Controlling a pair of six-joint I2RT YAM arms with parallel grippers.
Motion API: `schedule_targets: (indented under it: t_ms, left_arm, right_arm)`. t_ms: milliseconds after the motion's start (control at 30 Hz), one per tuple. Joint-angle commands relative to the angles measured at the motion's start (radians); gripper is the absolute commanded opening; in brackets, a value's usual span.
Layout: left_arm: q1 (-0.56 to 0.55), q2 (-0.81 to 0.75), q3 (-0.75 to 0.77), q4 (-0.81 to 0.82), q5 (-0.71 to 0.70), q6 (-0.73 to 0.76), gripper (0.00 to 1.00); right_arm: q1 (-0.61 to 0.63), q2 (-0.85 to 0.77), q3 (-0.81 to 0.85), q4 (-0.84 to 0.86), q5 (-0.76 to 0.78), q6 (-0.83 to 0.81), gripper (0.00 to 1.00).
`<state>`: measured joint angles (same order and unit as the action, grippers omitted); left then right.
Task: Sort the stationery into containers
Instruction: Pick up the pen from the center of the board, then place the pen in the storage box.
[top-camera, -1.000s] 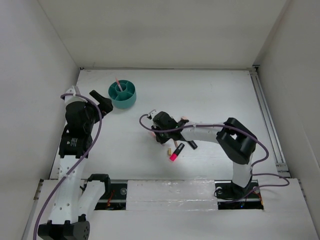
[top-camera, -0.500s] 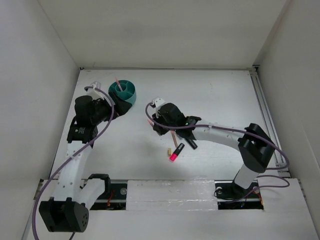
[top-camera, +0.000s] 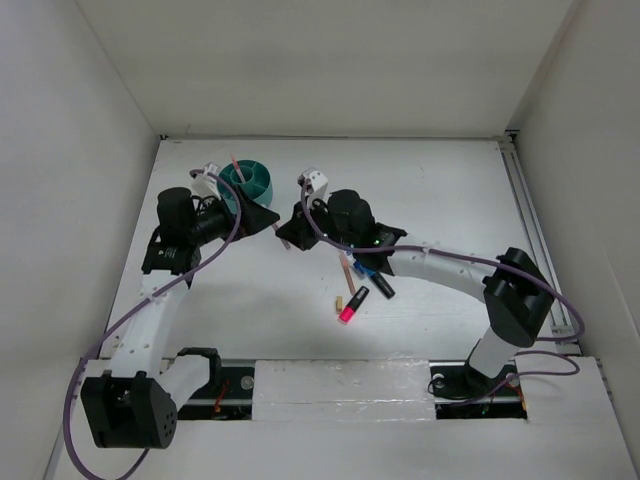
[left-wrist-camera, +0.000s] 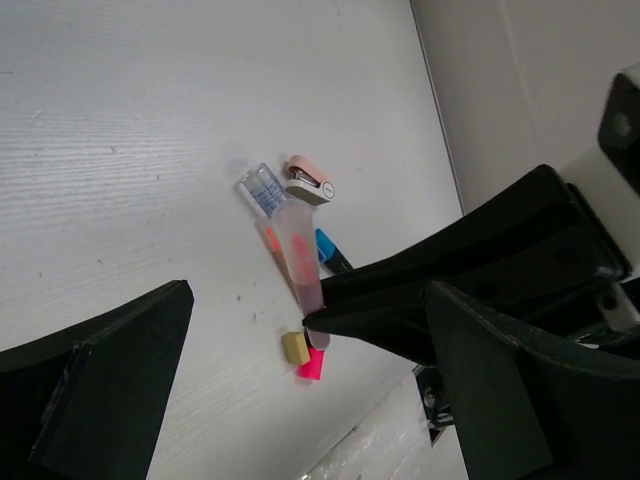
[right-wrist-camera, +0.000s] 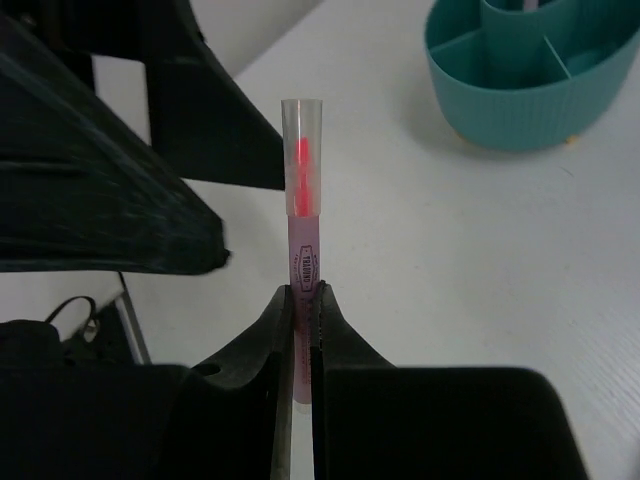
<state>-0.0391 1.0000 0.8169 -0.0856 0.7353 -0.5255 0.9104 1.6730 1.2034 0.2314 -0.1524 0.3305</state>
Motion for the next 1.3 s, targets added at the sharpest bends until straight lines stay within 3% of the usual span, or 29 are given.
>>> schedule_targets:
  t_ms: [0,167,267,433,467,533,633,667,700,767,1000,1133,1267]
  left_arm:
    - [-0.001,0.011,-0.004,0.021,0.024,0.008,1.0]
    - [-0.001,0.011,0.005,0.012,0.001,0.009,0.89]
    - [-0.001,0.002,0.005,0.012,-0.008,0.009,0.77]
    - [-0.001,-0.008,0.005,0.012,-0.017,0.009,0.38]
    - [-0.001,-0.008,0.005,0.021,-0.017,0.009,0.21]
    - [-0.001,-0.008,0.005,0.021,-0.017,0.009,0.0]
    - [-0.001,-0.008,0.014,0.021,-0.017,0.009,0.0]
    - [-0.001,-0.008,0.014,0.032,-0.028,0.009,0.0]
    - [-0.001,-0.008,0.014,0.032,-0.042,0.009,0.0]
    - [-0.001,0.005,0.042,0.032,-0.129,0.009,0.0]
    - [-0.01,0.078,0.283,-0.039,-0.466,-0.013,0.0]
    - [0.016,0.246,0.491,-0.051,-0.583,-0.004,0.0]
    - [0.016,0.38,0.566,0.073,-0.654,0.044,0.0]
  right_arm:
    - [0.001,-0.022,0.054,0.173,-0.096,0.036,0.0]
    - [0.01,-0.012,0.03,0.264,-0.168,0.057,0.0]
    - [0.019,-0.012,0.007,0.304,-0.191,0.076,0.0]
    - [0.028,0.008,-0.004,0.335,-0.211,0.087,0.0]
    - [0.028,0.008,-0.004,0.335,-0.211,0.087,0.0]
    - [0.028,0.017,-0.004,0.344,-0.211,0.097,0.0]
    - [0.028,0.028,-0.004,0.344,-0.22,0.097,0.04]
    - [0.028,0.028,-0.004,0.344,-0.22,0.097,0.43]
    - [0.028,0.028,-0.025,0.344,-0.205,0.097,0.65]
    - [0.016,-0.013,-0.056,0.332,-0.184,0.075,0.98]
    - [-0.082,-0.139,-0.257,0.286,-0.133,0.054,1.0]
    - [-0.1,-0.212,-0.333,0.286,-0.133,0.045,1.0]
    - [-0.1,-0.271,-0.37,0.261,-0.133,0.036,1.0]
